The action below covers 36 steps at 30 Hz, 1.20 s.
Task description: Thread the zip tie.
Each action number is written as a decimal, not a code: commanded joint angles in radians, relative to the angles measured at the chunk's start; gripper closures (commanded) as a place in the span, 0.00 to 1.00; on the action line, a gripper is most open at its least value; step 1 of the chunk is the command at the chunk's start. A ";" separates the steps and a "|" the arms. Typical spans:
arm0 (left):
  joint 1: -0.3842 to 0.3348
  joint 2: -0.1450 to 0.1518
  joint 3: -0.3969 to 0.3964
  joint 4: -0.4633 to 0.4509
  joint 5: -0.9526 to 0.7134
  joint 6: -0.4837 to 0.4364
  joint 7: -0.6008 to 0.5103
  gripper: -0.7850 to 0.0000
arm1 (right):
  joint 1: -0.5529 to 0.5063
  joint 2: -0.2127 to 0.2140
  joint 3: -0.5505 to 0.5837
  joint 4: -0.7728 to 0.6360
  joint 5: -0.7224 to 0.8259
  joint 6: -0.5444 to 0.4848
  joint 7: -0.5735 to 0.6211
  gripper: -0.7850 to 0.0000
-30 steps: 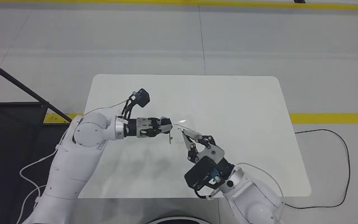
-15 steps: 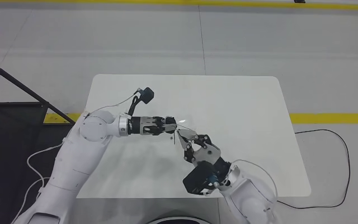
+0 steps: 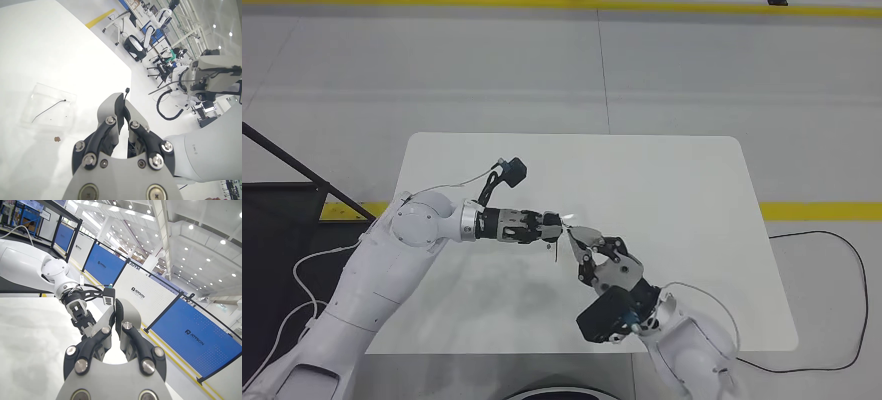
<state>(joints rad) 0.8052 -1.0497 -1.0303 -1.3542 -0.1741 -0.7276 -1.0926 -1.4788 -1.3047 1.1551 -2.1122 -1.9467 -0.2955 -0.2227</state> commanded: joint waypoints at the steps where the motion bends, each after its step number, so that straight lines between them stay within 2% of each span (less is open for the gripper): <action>1: 0.000 0.000 -0.001 0.000 0.000 0.000 0.000 1.00 | 0.004 0.000 0.000 0.007 0.002 0.004 0.006 1.00; 36: 0.000 0.000 -0.001 0.000 0.000 0.000 0.000 1.00 | 0.045 0.005 -0.040 0.037 -0.021 0.046 0.072 1.00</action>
<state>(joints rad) 0.8057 -1.0501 -1.0311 -1.3544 -0.1737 -0.7273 -1.0930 -1.4339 -1.2996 1.1150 -2.0749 -1.9669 -0.2483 -0.1506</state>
